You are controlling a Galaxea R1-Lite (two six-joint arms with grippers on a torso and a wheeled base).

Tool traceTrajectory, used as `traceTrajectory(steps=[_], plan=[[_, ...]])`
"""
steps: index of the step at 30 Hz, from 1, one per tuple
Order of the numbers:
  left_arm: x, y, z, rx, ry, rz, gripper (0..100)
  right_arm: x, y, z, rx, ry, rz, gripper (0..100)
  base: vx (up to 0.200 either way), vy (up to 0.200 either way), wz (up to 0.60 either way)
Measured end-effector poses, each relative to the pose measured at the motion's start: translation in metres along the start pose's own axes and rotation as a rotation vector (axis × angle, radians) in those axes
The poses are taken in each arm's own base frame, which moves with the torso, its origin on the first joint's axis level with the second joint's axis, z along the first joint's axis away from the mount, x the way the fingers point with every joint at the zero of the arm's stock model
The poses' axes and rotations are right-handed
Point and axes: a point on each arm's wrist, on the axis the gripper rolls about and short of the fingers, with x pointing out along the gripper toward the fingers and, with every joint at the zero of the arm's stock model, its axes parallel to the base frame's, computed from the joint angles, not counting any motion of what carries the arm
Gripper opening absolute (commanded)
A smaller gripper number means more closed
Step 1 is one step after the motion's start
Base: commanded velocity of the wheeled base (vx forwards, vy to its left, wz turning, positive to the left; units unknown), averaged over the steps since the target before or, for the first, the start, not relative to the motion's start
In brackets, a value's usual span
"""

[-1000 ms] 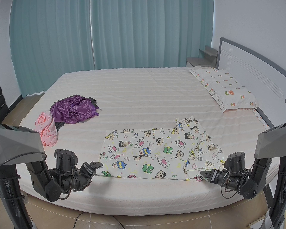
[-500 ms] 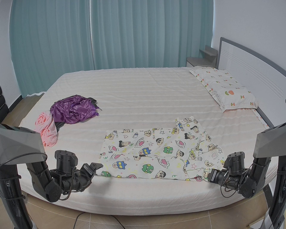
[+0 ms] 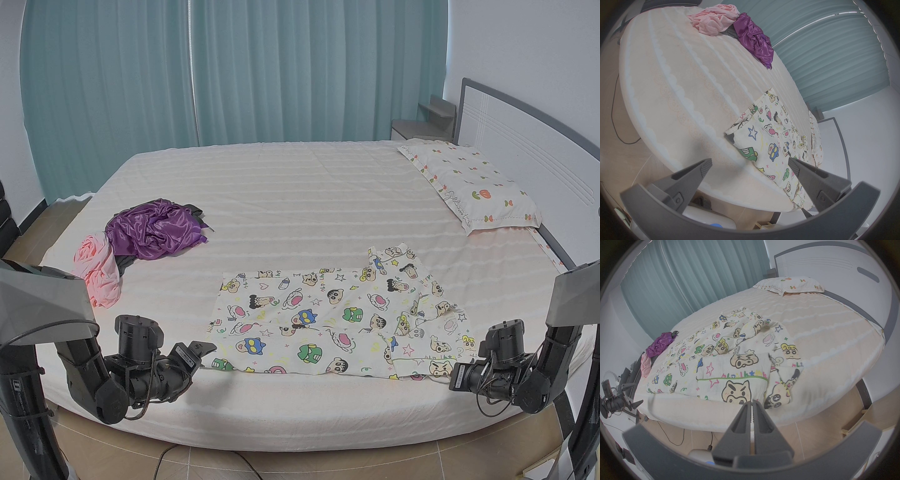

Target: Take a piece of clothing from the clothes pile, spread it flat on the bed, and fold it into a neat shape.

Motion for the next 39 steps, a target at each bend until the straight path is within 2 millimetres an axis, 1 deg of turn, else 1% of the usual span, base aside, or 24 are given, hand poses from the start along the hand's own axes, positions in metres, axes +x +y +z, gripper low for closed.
traceTrajectory(steps=[6, 7, 15, 23, 39], plan=[[0.000, 0.000, 0.000, 0.001, 0.000, -0.001, 100, -0.003, -0.001, 0.004, 0.002, -0.012, -0.002, 0, 0.000, 0.000, 0.00], [0.000, 0.000, 0.000, 0.001, 0.001, -0.001, 100, -0.003, -0.001, 0.004, -0.001, -0.012, -0.003, 100, 0.000, 0.000, 0.00], [0.000, 0.000, 0.000, -0.001, 0.004, -0.004, 100, -0.004, -0.001, 0.006, -0.013, -0.021, 0.006, 100, 0.000, 0.000, 0.00], [-0.003, -0.004, 0.002, -0.010, -0.007, -0.025, 100, -0.012, 0.004, 0.018, 0.030, -0.083, 0.049, 100, 0.000, 0.000, 0.00], [-0.016, -0.012, 0.005, -0.011, -0.025, -0.068, 100, -0.016, 0.009, 0.030, 0.064, -0.131, 0.094, 100, 0.200, 0.000, 0.00]])
